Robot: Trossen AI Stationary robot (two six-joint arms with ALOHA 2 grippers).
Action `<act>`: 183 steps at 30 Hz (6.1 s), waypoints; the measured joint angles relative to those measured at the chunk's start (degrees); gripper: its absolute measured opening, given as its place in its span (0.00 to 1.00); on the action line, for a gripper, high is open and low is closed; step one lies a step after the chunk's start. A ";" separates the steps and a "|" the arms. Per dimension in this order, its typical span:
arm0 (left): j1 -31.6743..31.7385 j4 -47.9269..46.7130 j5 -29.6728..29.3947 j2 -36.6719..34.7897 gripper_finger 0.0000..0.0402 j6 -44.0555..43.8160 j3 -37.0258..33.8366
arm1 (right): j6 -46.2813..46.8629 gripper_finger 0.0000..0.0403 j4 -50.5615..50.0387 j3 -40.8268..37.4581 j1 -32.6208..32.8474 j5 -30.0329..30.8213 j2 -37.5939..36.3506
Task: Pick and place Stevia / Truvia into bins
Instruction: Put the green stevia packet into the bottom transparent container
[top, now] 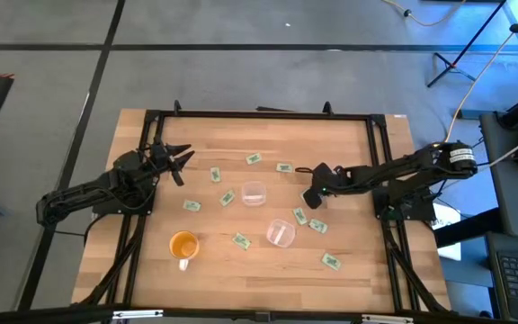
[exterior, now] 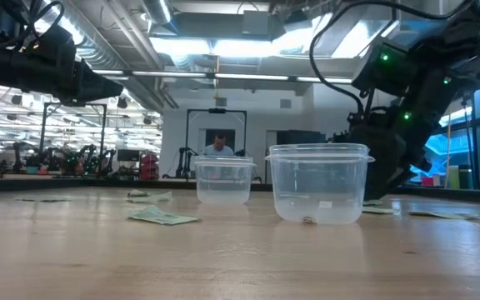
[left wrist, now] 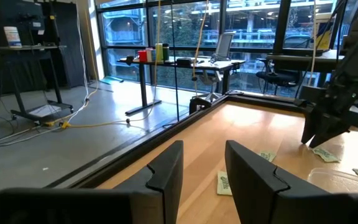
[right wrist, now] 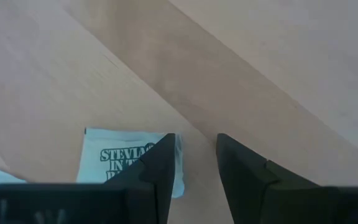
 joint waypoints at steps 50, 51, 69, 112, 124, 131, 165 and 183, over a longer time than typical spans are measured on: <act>0.02 0.00 0.00 -0.02 0.28 0.00 0.01 | 1.08 0.22 -1.61 0.02 -0.14 -8.19 0.62; 0.02 0.00 0.01 -0.01 0.28 0.00 0.00 | 1.02 0.20 -1.78 0.09 -0.14 -8.01 0.87; 0.02 -0.02 0.06 0.00 0.28 0.00 0.01 | -4.86 0.01 -3.47 1.16 -0.09 -7.42 -1.17; 0.02 -0.01 0.20 0.04 0.28 -0.01 0.01 | -15.26 0.00 5.20 21.16 19.80 -14.61 13.49; 0.00 -0.01 0.19 0.04 0.28 -0.01 0.00 | -18.49 0.16 5.42 21.18 19.77 -14.55 13.49; 0.01 0.00 0.19 0.03 0.28 0.00 -0.01 | -16.88 0.31 2.76 21.18 19.27 -14.43 8.10; 0.01 -0.02 0.20 0.04 0.28 0.00 0.00 | -7.65 0.33 -22.25 15.89 17.12 -13.56 4.09; 0.02 -0.02 0.17 0.04 0.28 0.00 -0.01 | -9.46 0.33 -12.41 10.95 15.53 -15.07 4.40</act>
